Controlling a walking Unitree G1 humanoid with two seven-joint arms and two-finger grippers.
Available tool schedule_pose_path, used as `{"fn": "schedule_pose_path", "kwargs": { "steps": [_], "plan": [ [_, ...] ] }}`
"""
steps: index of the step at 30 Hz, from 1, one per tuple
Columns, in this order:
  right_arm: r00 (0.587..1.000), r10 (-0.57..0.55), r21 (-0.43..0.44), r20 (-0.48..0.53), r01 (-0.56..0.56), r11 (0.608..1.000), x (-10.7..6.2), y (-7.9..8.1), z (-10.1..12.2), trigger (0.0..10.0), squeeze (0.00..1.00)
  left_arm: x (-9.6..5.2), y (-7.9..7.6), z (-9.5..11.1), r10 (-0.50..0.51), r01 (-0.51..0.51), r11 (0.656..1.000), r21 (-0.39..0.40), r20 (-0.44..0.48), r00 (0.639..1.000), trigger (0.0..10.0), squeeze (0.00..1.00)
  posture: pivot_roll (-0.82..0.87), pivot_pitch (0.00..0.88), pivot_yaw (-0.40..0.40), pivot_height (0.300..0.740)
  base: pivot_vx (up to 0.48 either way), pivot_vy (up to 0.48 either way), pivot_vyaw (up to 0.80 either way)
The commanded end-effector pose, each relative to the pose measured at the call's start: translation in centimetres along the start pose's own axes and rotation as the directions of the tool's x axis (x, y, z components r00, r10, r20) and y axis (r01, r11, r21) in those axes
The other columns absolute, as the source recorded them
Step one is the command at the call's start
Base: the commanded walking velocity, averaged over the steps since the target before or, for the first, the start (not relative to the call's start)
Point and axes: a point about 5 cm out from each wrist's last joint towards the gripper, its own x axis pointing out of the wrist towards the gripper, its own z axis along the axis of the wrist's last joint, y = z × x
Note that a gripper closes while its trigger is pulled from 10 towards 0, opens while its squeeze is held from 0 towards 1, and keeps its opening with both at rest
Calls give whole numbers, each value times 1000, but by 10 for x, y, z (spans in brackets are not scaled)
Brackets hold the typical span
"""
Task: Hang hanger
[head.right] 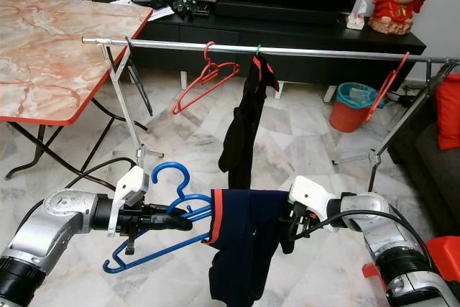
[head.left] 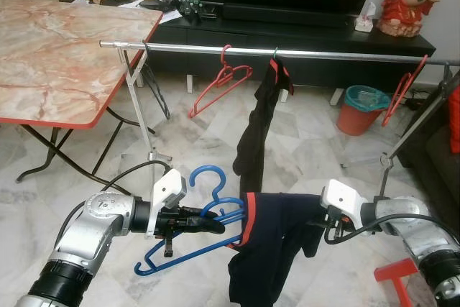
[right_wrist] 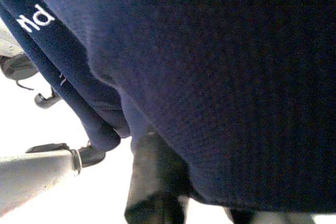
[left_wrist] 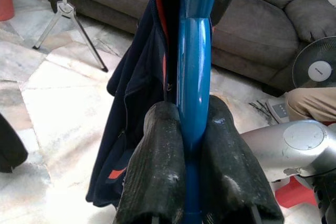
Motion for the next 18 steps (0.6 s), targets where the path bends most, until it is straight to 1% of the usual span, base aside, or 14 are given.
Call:
{"fn": "schedule_pose_path", "kwargs": {
  "steps": [1,6,10,18],
  "plan": [
    [999,-25,0,29,25,1000,-3,-5,5,0,0,3,-1,8,-22,22,999,30,20,1000,0,0,-83,0,-105,740,0,0,0],
    [999,-17,-2,33,17,1000,-1,-4,5,0,0,2,-1,6,-21,21,999,27,10,1000,0,0,-83,0,-105,740,0,0,0],
    [999,-18,-5,35,18,1000,-2,-4,6,0,0,-1,0,2,-12,13,999,30,-23,1000,0,0,-83,0,-105,740,0,0,0],
    [999,-24,-11,30,25,1000,-5,-6,5,0,0,-8,5,-7,43,-40,998,42,-81,996,0,0,-83,0,-104,740,0,0,0]
  ]
}}
